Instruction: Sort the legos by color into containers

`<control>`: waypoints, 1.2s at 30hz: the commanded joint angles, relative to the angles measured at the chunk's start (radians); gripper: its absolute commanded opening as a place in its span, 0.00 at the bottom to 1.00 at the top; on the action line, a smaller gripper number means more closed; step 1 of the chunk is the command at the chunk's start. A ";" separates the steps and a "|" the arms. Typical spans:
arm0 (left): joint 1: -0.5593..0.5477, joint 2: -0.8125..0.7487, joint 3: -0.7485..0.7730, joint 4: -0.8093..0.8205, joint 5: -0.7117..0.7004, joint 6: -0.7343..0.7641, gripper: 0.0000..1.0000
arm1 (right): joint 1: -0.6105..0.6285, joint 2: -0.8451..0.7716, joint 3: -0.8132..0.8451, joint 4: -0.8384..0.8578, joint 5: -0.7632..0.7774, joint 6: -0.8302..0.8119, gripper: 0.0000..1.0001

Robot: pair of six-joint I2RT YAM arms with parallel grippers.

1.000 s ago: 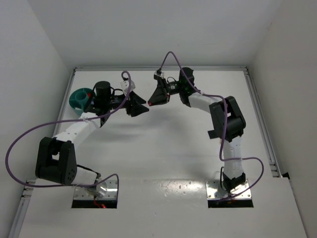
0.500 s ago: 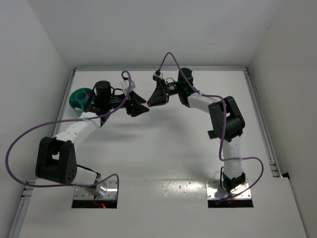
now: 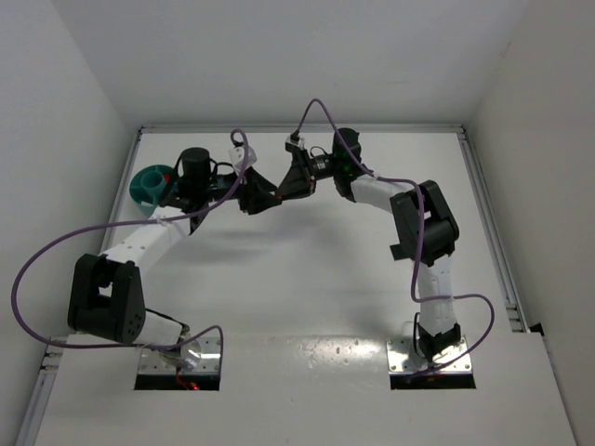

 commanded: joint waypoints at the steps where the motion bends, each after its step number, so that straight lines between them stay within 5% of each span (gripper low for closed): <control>1: -0.018 -0.003 0.034 0.008 0.018 0.029 0.53 | 0.007 0.006 0.029 0.056 -0.008 -0.003 0.19; 7: -0.018 -0.003 0.044 -0.001 0.018 0.038 0.40 | 0.007 0.006 0.029 0.056 -0.008 -0.003 0.19; 28: -0.018 0.006 0.071 -0.020 0.018 0.038 0.18 | 0.034 0.015 0.020 0.047 -0.008 -0.003 0.19; 33: -0.018 0.006 0.071 -0.020 0.018 0.029 0.10 | 0.034 0.015 0.020 0.022 -0.008 -0.017 0.30; 36: -0.018 0.006 0.071 -0.041 0.018 0.038 0.06 | 0.025 0.015 0.010 0.022 -0.008 -0.017 0.50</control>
